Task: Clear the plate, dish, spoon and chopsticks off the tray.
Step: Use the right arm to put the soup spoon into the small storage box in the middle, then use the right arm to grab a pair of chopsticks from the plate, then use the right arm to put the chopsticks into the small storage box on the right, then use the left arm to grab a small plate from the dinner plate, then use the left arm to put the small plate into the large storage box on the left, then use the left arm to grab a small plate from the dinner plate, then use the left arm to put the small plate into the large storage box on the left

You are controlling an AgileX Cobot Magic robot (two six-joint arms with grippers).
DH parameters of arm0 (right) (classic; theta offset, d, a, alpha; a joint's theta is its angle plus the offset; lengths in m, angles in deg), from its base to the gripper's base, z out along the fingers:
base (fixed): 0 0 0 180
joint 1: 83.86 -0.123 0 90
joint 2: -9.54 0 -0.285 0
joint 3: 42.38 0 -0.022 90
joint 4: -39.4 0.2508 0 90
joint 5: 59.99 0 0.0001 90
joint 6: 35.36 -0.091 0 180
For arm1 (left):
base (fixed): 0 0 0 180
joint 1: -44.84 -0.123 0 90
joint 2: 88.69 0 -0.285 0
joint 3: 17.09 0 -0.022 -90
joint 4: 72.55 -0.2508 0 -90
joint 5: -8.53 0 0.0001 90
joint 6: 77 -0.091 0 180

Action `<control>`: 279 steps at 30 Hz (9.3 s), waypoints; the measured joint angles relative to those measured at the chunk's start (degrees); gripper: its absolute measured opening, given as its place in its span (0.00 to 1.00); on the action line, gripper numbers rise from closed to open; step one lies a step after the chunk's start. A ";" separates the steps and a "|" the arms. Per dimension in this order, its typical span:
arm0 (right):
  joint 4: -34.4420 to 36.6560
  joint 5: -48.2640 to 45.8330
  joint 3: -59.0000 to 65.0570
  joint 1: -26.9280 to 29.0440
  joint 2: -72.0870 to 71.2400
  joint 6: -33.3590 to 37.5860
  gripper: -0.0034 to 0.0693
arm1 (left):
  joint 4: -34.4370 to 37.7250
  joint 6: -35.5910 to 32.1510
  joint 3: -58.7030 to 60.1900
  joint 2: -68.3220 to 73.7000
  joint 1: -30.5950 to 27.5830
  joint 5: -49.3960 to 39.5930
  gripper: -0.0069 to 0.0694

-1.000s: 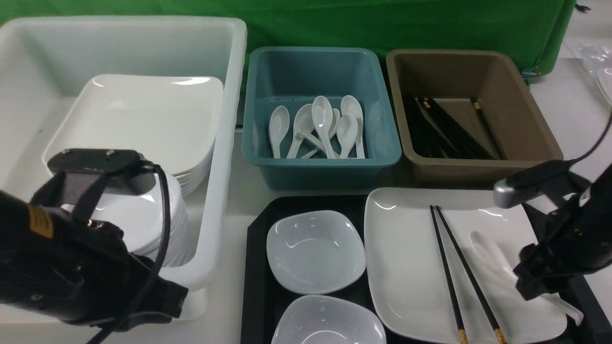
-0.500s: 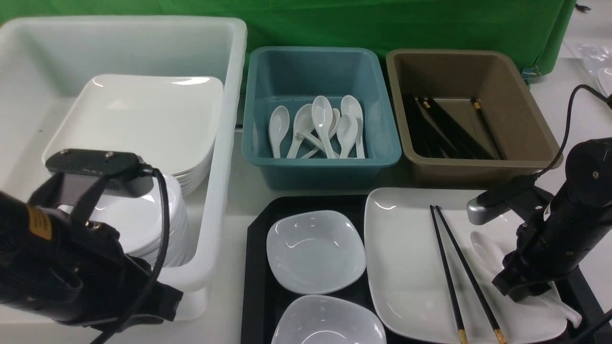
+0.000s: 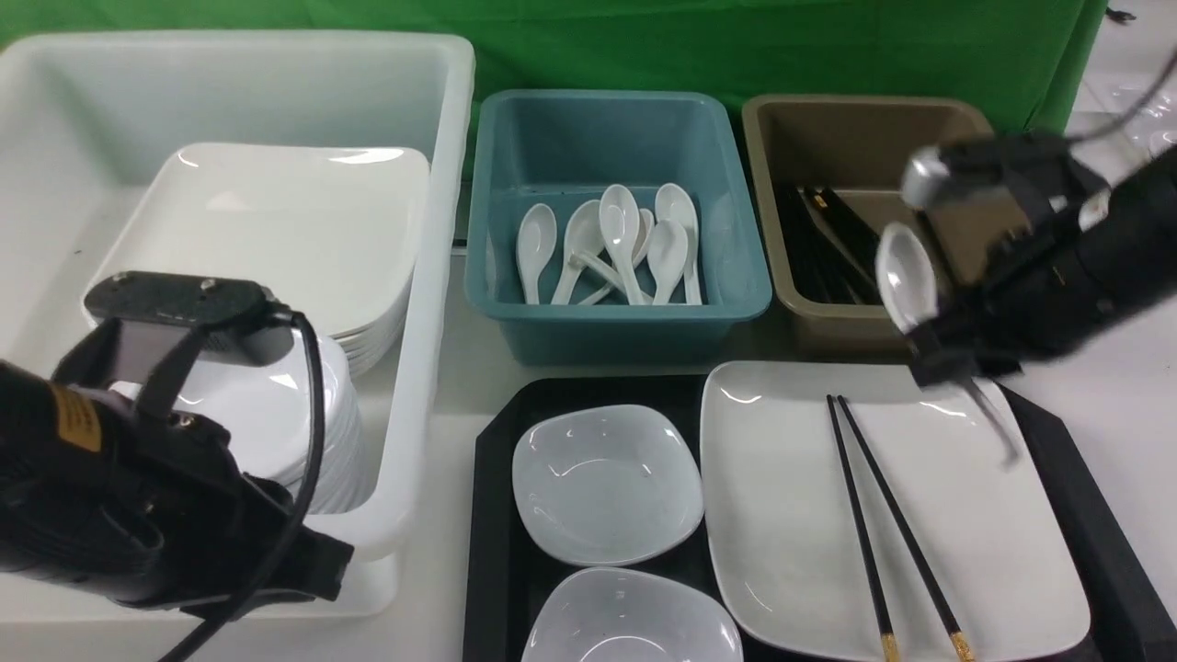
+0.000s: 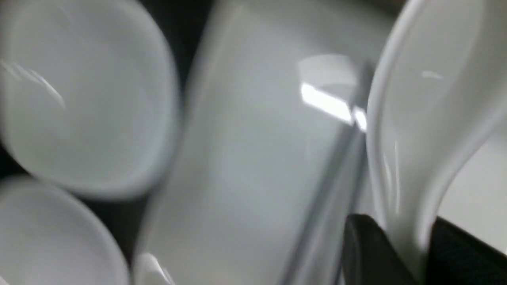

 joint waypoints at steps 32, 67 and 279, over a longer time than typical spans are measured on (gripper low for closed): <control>-16.91 -22.59 -29.97 -6.99 13.74 -16.89 0.15 | 1.54 2.31 0.00 0.00 0.10 5.51 0.10; -11.65 -8.55 3.94 -6.35 1.82 -20.56 0.24 | 1.37 2.10 0.00 0.00 0.10 3.58 0.10; -13.09 -22.64 -6.10 7.09 -23.23 -12.97 0.34 | 6.88 -11.77 -44.05 36.67 1.01 -9.95 0.12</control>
